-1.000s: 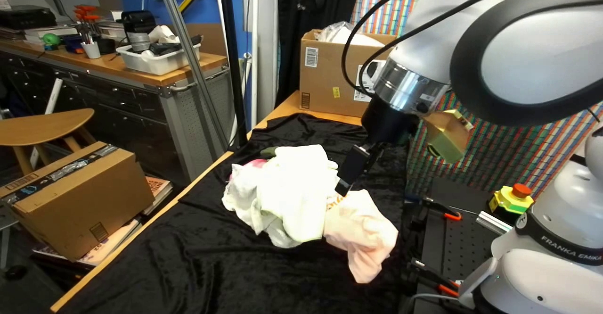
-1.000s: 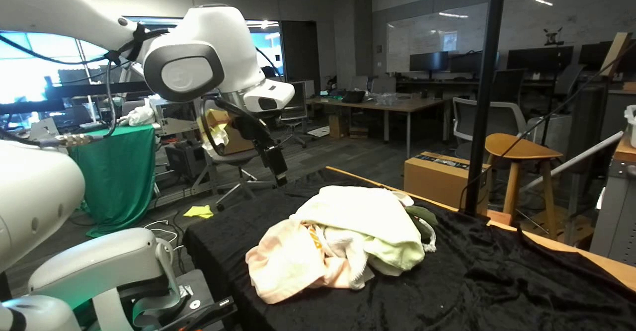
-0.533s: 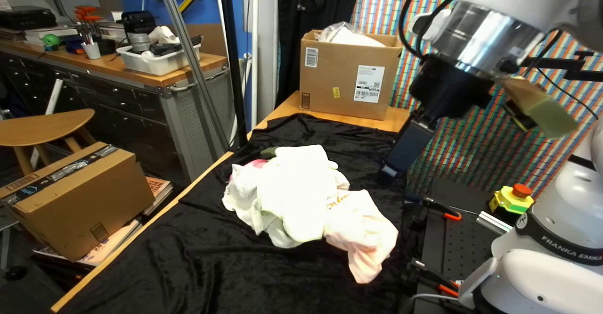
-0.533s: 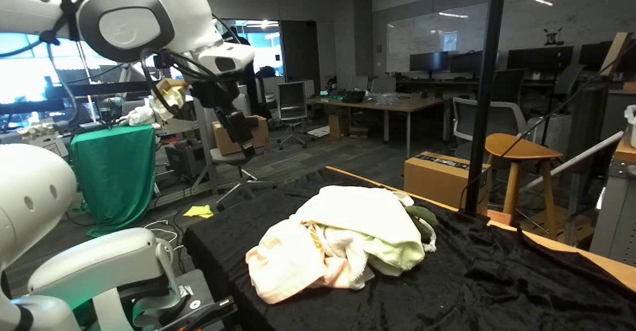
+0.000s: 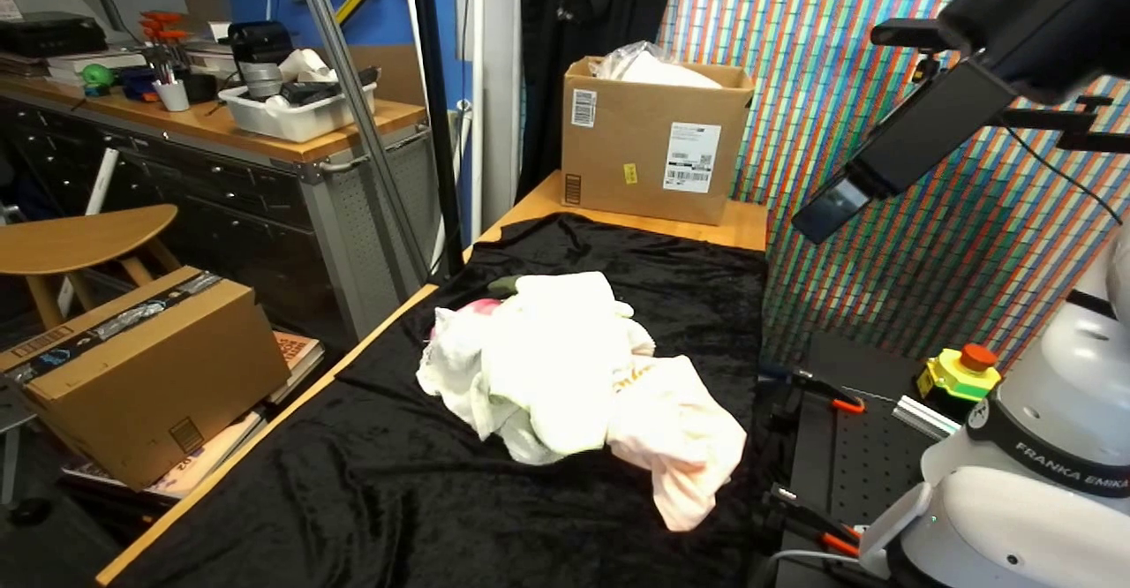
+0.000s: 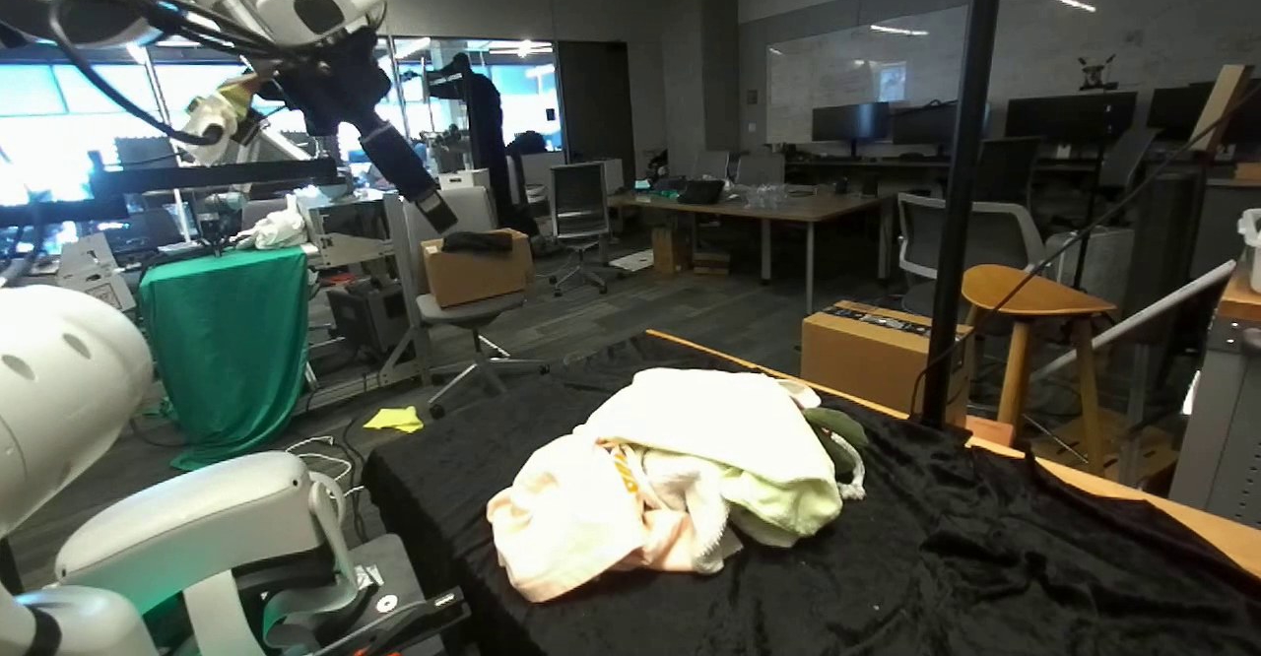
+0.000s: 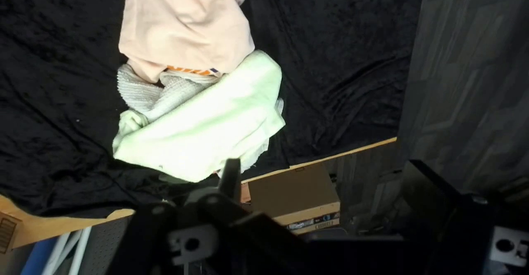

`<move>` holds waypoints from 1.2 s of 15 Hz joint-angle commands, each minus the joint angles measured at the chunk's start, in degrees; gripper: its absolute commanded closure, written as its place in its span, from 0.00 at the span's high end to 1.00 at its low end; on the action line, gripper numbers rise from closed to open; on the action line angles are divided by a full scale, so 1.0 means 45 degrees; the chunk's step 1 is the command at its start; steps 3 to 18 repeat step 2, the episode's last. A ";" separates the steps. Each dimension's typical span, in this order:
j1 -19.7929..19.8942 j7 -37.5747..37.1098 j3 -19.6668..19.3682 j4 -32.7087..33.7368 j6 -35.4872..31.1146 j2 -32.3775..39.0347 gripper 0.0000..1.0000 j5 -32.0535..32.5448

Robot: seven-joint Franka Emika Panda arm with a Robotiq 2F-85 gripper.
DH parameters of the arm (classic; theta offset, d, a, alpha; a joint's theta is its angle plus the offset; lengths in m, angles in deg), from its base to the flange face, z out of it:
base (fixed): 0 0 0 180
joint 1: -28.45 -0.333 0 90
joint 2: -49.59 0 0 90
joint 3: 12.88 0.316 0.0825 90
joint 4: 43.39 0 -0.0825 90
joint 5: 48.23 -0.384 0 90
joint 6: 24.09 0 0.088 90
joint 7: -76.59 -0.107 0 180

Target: Pile the things on the table on the rope

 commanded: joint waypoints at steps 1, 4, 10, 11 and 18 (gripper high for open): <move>0.0047 -0.0053 -0.0067 -0.0002 0.0120 -0.0307 1.00 0.0000; 0.0056 -0.0102 -0.0072 -0.0003 0.0171 -0.0402 1.00 0.0000; 0.0056 -0.0102 -0.0072 -0.0003 0.0171 -0.0402 1.00 0.0000; 0.0056 -0.0102 -0.0072 -0.0003 0.0171 -0.0402 1.00 0.0000; 0.0056 -0.0102 -0.0072 -0.0003 0.0171 -0.0402 1.00 0.0000</move>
